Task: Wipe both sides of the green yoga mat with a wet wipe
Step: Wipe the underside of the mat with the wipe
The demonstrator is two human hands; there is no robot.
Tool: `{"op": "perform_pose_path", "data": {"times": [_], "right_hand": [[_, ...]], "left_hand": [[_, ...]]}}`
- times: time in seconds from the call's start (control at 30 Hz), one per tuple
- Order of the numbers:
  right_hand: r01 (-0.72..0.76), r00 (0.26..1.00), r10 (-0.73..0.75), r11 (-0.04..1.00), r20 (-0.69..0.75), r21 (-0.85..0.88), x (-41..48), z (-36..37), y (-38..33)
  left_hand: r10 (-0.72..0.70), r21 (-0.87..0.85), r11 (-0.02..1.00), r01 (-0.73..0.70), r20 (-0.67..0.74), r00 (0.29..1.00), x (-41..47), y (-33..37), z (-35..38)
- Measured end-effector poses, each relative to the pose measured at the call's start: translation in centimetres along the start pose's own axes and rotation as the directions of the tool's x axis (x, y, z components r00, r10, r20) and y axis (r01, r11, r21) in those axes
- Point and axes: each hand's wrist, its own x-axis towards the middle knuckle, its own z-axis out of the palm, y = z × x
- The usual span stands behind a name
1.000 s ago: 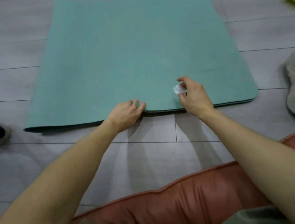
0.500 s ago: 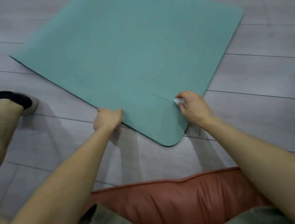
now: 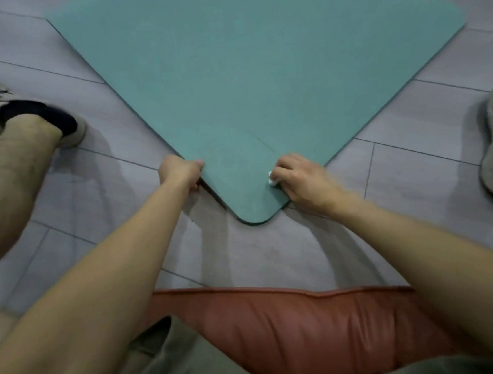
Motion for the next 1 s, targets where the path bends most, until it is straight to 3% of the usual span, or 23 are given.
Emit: {"op": "perform_pose_path", "data": {"times": [0.1,0.13,0.2,0.27,0.3,0.37,0.43,0.5,0.53,0.6,0.67,0.7,0.73,0.8,0.87,0.9,0.97,1.0], "right_hand": [[-0.313,0.932,0.316,0.949,-0.18,0.048,1.2,0.2,-0.7],[-0.292,0.937,0.305,0.952,-0.169,0.095,1.3,0.9,-2.7],[-0.019,1.0,0.017,0.987,0.011,0.159,0.4,3.1,-7.8],[0.221,0.955,-0.246,0.962,0.163,0.16,-0.3,3.6,-9.6],[0.251,0.95,-0.274,0.956,0.153,0.151,0.1,3.2,-8.6],[0.154,0.987,-0.156,0.986,0.024,0.064,1.0,2.0,-4.6],[-0.093,0.983,0.085,0.995,-0.162,-0.042,1.2,0.5,-1.2],[-0.286,0.928,0.285,0.958,-0.239,0.033,0.4,0.2,-1.5],[-0.285,0.93,0.298,0.954,-0.215,0.089,0.0,0.5,-3.0],[-0.078,0.995,0.088,0.983,-0.054,0.167,-1.0,1.7,-6.4],[0.169,0.977,-0.188,0.971,0.103,0.17,-1.7,1.8,-7.1],[0.217,0.965,-0.236,0.964,0.117,0.156,-1.2,1.2,-5.9],[0.199,0.975,-0.208,0.974,0.081,0.11,-0.7,0.5,-4.1],[-0.063,0.992,0.064,0.998,-0.107,0.016,0.1,-1.1,-0.3],[-0.334,0.913,0.339,0.941,-0.226,0.062,-0.1,-1.3,-0.1],[-0.329,0.914,0.344,0.939,-0.214,0.105,-0.3,-0.7,-1.7],[-0.044,0.998,0.053,0.982,-0.045,0.183,-1.4,1.3,-6.0],[0.118,0.99,-0.133,0.971,0.056,0.208,-2.1,1.8,-7.4]], "left_hand": [[0.022,0.006,1.0,-0.022,0.02,1.0,0.2,0.0,-1.6],[0.057,0.052,0.997,-0.059,0.025,0.998,-0.1,-0.2,-1.5],[0.21,0.255,0.944,-0.211,0.031,0.977,-1.1,-0.7,-0.9],[0.39,0.491,0.796,-0.355,0.032,0.92,-1.4,-1.2,-0.4],[0.454,0.577,0.716,-0.393,0.043,0.89,-1.6,-1.2,-0.4],[0.52,0.638,0.616,-0.463,0.112,0.847,-1.1,-1.2,-0.5],[0.513,0.598,0.605,-0.525,0.21,0.832,-0.8,-0.8,-0.7],[0.498,0.594,0.598,-0.538,0.251,0.83,-0.9,-0.1,-1.2],[0.487,0.606,0.583,-0.541,0.272,0.83,-0.9,0.3,-1.7],[0.446,0.637,0.538,-0.552,0.34,0.828,-0.7,1.1,-2.8],[0.408,0.656,0.498,-0.567,0.4,0.821,-0.4,1.7,-3.8],[0.399,0.661,0.479,-0.578,0.422,0.814,-0.3,1.7,-4.0],[0.407,0.659,0.471,-0.587,0.429,0.807,-0.2,1.5,-4.2],[0.452,0.647,0.477,-0.595,0.4,0.798,-0.4,1.1,-4.0],[0.483,0.638,0.487,-0.596,0.372,0.793,-0.6,0.9,-3.7],[0.485,0.639,0.491,-0.593,0.365,0.795,-0.7,0.9,-3.6],[0.484,0.65,0.471,-0.597,0.375,0.791,-0.8,1.2,-3.6],[0.485,0.656,0.458,-0.6,0.381,0.787,-0.7,1.2,-3.7]]}}
